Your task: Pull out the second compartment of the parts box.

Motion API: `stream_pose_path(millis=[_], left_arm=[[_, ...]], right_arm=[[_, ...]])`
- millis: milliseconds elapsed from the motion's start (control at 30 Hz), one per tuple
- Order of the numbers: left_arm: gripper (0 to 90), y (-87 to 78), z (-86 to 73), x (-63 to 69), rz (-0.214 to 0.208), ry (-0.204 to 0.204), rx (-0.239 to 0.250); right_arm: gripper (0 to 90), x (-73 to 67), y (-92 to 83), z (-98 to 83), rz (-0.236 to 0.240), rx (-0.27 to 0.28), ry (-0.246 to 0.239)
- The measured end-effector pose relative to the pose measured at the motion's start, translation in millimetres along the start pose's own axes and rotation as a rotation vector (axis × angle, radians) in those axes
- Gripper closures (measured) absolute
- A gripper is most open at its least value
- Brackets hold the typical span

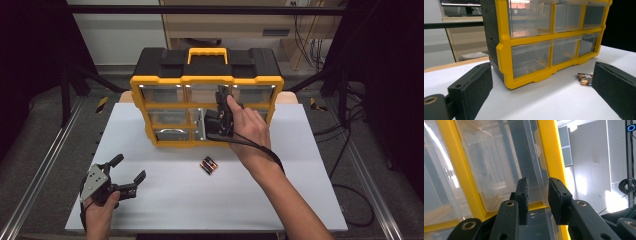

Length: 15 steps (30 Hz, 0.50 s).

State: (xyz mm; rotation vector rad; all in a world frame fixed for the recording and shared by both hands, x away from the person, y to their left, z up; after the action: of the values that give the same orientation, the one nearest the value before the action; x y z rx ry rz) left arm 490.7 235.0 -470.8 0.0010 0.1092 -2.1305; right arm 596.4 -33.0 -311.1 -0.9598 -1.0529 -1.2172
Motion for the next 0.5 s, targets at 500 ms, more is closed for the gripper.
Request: stream_pose_path(millis=[500], left_arm=[[3.1,-0.7,0.5,-1.7,0.002,0.001,0.002]], right_arm=[[74.5,1.6,1.8,0.0,-0.035,-0.001,-0.007]])
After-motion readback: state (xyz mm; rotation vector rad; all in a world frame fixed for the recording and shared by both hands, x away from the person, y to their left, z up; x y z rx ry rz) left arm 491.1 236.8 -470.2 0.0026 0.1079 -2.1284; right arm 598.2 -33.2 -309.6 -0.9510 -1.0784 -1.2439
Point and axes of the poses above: each handheld gripper's, and its own axes: y roughly forward along the jaws, z roughly out of its top, x roughly to its right, the point moved 10 cm from there along y, roughly forward along the jaws, and after that the axes turned 3 degrees about z, right-handed, at the moved point
